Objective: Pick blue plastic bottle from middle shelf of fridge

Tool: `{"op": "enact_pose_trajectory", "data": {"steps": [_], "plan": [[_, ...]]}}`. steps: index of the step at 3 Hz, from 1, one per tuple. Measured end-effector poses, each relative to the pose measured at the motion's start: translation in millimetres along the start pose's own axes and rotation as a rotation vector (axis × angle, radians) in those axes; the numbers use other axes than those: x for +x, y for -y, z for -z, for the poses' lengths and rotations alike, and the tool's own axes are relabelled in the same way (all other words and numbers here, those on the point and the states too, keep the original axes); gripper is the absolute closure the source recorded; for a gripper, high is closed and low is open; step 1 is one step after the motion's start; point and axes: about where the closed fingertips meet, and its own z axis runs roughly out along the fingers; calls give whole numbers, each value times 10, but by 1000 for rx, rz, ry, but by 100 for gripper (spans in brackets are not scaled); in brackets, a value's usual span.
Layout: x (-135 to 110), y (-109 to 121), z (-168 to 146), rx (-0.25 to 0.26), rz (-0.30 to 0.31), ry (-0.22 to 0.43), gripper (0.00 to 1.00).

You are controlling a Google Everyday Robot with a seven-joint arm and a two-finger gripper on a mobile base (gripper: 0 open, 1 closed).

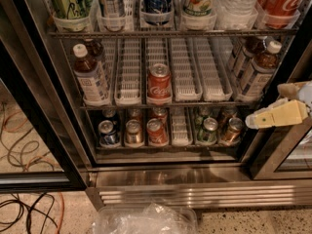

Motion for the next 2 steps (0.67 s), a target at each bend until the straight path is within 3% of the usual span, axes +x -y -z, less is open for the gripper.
{"op": "enact_pose_trajectory", "data": {"steps": [1,2], "plan": [[13,-127,-48,-11,-36,65,0],[-31,-644,-231,16,-61,218,0]]}}
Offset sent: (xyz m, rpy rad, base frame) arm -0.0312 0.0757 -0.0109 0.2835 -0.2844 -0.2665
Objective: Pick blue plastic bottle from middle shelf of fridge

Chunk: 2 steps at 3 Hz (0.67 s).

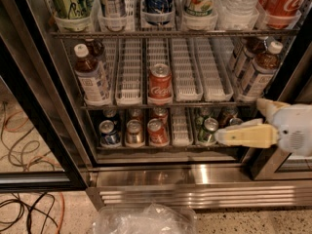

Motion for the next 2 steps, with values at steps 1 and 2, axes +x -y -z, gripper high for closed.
{"op": "enact_pose_trajectory", "data": {"steps": [1,2], "plan": [[18,-256,-303,39,22,80,0],[-121,-321,-413,56,55,102,0]]}}
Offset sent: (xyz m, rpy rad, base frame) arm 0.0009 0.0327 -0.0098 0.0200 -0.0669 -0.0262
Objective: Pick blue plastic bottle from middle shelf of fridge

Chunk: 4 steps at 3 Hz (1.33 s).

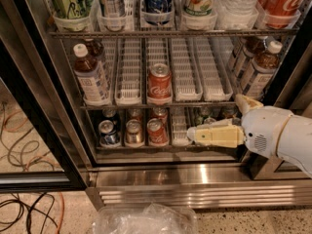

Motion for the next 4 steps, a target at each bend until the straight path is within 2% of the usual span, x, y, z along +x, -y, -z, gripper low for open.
{"op": "enact_pose_trajectory", "data": {"steps": [1,2,3,4], "plan": [[147,68,18,28,-42,37,0],[426,209,21,111,-131,146,0],[688,545,259,266,-147,242,0],[724,736,473,357,-144,292,0]]}}
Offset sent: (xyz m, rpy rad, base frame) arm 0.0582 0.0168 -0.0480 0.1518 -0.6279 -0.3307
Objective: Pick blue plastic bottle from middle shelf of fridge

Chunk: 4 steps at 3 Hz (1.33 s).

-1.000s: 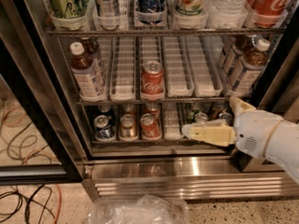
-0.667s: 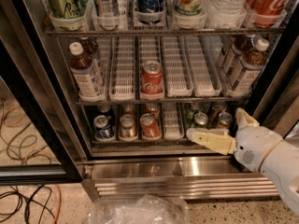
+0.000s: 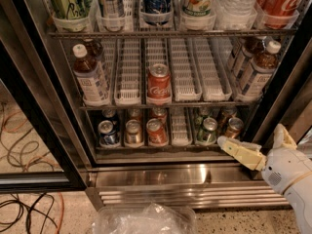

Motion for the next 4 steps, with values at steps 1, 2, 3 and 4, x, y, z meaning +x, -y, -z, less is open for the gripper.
{"op": "enact_pose_trajectory", "data": {"steps": [1,2,3,4], "plan": [[19,-28,-24,6,-1,0,0],[118,-54,10,51,69,26,0],[10,-361,-152,69,230,115,0],[-266,-320,-144,122,253,194,0]]}}
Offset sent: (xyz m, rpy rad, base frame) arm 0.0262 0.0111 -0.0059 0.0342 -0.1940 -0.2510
